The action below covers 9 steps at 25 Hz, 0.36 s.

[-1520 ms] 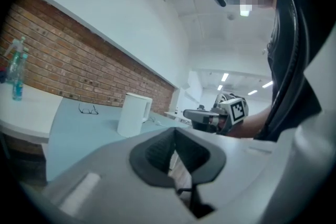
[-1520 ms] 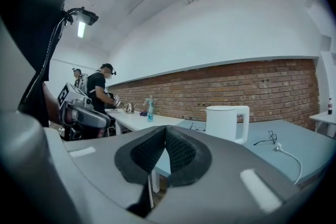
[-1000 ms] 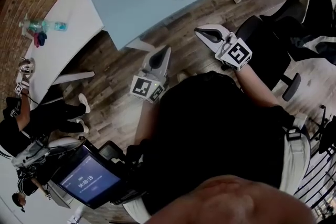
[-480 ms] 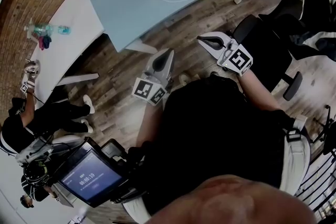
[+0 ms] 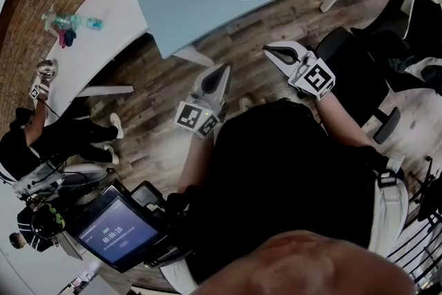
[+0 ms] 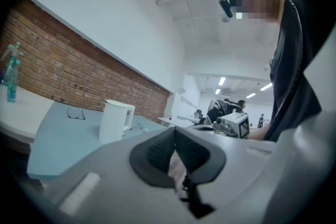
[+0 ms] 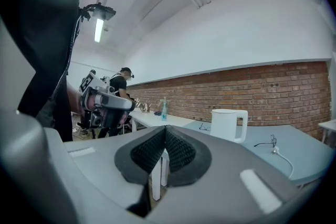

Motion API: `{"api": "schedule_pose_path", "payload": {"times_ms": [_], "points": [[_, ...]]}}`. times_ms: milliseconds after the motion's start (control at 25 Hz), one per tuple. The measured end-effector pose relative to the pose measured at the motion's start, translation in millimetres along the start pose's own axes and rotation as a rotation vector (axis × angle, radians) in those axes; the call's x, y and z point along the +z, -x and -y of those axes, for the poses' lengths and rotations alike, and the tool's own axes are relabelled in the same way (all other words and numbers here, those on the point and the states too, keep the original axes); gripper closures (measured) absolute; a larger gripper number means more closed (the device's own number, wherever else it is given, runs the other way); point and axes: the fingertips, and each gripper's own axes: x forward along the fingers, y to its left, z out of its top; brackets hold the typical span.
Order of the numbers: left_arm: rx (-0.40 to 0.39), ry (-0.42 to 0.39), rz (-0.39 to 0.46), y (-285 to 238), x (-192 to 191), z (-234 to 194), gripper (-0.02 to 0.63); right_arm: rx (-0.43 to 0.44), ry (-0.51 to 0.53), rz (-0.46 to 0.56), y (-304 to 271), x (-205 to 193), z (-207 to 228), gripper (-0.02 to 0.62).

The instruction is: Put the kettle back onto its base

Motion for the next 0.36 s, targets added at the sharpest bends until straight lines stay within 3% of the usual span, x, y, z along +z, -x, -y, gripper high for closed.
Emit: {"api": "schedule_pose_path", "payload": {"times_ms": [360], "points": [[-0.006,-0.027,0.024,15,-17,-16,0.604,0.002,0.01,0.006,-19,0,0,0.594]]}}
